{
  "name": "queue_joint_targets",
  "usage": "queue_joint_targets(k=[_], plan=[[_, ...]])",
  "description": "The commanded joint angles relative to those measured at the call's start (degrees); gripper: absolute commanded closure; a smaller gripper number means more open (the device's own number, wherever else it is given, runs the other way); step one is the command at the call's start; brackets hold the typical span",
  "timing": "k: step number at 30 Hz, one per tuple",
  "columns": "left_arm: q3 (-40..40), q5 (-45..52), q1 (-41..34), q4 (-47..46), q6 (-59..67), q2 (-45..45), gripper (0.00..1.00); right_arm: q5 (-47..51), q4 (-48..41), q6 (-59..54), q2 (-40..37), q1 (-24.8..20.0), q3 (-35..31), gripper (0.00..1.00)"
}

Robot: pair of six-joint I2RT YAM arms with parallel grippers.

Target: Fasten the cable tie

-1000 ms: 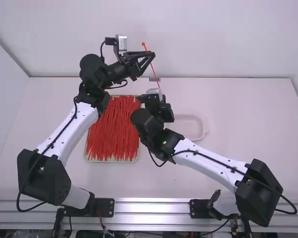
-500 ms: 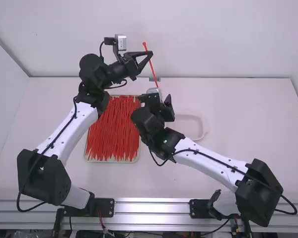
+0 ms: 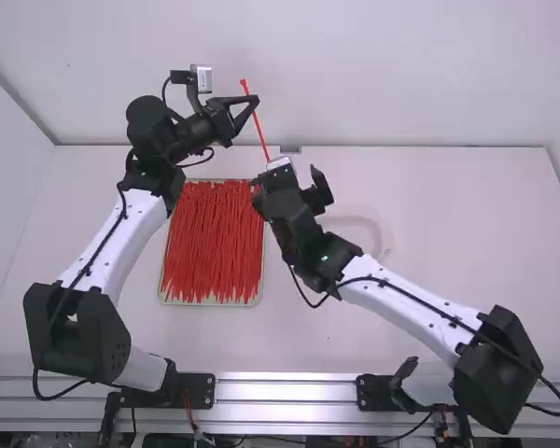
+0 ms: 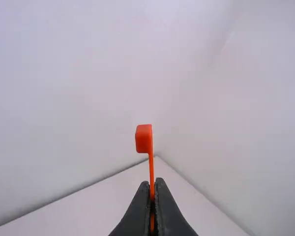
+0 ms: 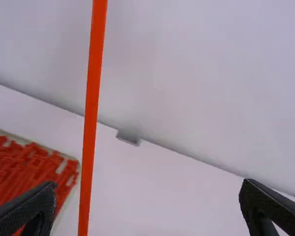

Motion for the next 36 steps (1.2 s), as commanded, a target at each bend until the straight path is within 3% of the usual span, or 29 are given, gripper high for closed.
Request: queue_joint_targets(k=[1, 7, 15, 19, 27, 32, 36], plan=[[1.5, 3.7, 1.6, 0.1, 2.2, -1.4, 0.98, -12.9, -1.0, -1.0, -5.0, -2.6, 1.8, 0.01], [1.5, 5.0, 2.7, -2.2, 3.7, -1.4, 0.98, -32.1, -4.4, -1.0, -10.5, -10.6, 1.8, 0.01], [1.5, 15.9, 2.3, 0.4, 5.4, -1.4, 0.98, -66.5, -6.7, -1.0, -13.5, -25.8, 1.8, 0.01], [1.5, 21.2, 2.4, 2.9, 5.4, -1.4, 0.98, -88.3, -4.5, -1.0, -12.2, -35.0, 1.7, 0.01], [1.5, 26.4, 0.7, 5.7, 7.2, -1.4, 0.98, -111.3, 6.4, 0.8, -5.6, -42.4, 1.7, 0.01], [1.5, 26.7, 0.2, 3.9, 10.6, -1.4, 0.98, -119.0, 20.7, 10.1, -1.0, -44.2, 1.7, 0.01], [1.5, 26.5, -0.3, 3.9, 10.5, -1.4, 0.98, -118.7, 29.3, 16.2, 1.2, -43.9, 1.7, 0.01]])
